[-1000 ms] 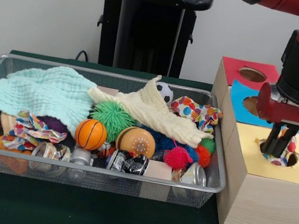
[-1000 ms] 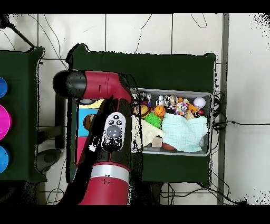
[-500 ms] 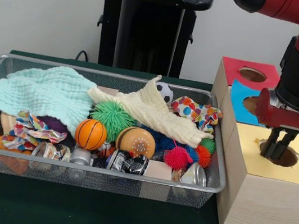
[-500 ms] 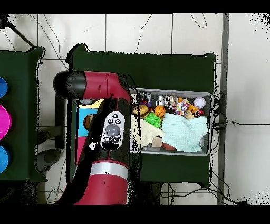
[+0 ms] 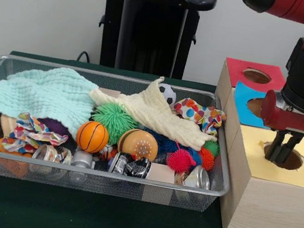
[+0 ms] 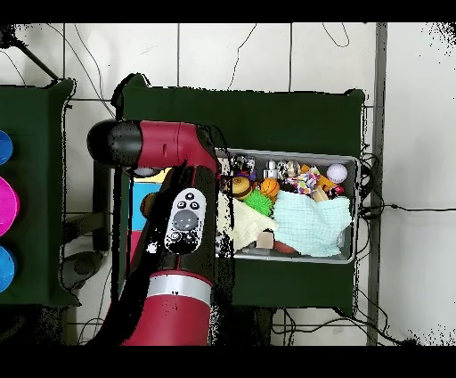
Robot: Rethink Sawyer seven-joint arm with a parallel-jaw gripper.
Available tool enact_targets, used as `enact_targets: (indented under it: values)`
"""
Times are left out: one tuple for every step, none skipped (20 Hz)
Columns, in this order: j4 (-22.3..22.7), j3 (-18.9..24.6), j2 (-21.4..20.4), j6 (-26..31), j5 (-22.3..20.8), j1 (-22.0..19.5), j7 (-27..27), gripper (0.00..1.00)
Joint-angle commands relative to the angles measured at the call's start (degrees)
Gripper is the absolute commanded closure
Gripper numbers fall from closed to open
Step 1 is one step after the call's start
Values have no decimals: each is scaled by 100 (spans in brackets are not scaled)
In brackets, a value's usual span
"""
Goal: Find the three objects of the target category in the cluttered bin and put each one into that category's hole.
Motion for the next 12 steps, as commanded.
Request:
enact_targets:
  values:
    - [96,189,327,-255,-175,-140,963,100]
    - [174,229,268,-249,-151,-168,923,100]
    - [278,267,198,-326,-146,-190,873,100]
    - [384,277,132,-372,-127,-191,888,100]
    - [446,265,86,-390,-105,-182,943,100]
    - [499,238,37,-387,-107,-160,973,100]
    - [542,220,-13,-350,-102,-142,993,100]
    - [576,216,-65,-334,-103,-131,982,100]
    - [619,228,-120,-333,-97,-128,961,100]
    - [672,247,-175,-274,-56,-132,977,100]
    - [707,261,-224,-286,-56,-130,945,100]
    - [734,256,-259,-253,-34,-119,980,100]
